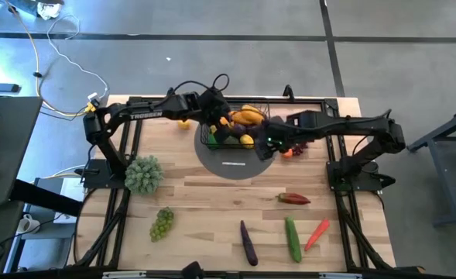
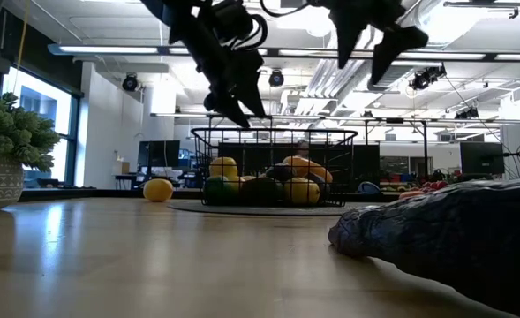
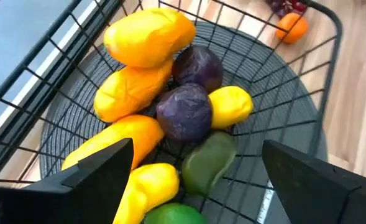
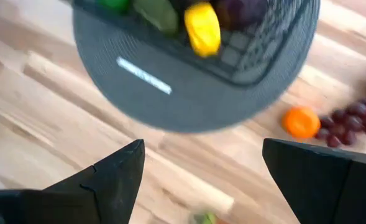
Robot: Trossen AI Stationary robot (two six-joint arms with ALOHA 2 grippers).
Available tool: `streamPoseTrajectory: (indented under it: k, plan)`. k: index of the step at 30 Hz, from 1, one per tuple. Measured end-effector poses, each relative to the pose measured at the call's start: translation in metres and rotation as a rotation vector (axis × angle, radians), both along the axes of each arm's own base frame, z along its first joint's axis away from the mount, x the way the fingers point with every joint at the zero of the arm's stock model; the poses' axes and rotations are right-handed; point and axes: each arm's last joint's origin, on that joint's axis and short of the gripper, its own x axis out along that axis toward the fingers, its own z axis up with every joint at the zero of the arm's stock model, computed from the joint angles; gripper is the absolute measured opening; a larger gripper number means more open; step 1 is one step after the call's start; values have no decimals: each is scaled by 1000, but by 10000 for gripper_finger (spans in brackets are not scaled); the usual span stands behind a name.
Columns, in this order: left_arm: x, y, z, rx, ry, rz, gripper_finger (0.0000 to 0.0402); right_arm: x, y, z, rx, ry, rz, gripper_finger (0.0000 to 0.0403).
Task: Build produce basket
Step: Put the green cucumber into the wire basket
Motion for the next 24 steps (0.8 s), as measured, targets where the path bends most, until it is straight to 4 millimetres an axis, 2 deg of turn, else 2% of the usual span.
streamPoseTrajectory:
  k: [7, 14, 19, 24]
  plan:
    - [-3, -5, 10, -56, 52, -84, 346, -8, 21, -2, 30, 95, 119, 310]
    - [-14, -14, 6, -193, 187, -36, 346, -17, 39, -4, 40, 180, 196, 310]
    - [-13, -30, 4, -245, 235, -29, 346, -24, 51, -5, 21, 242, 219, 310]
    - [-6, -56, 12, -192, 233, -40, 346, -32, 63, -5, -26, 303, 241, 310]
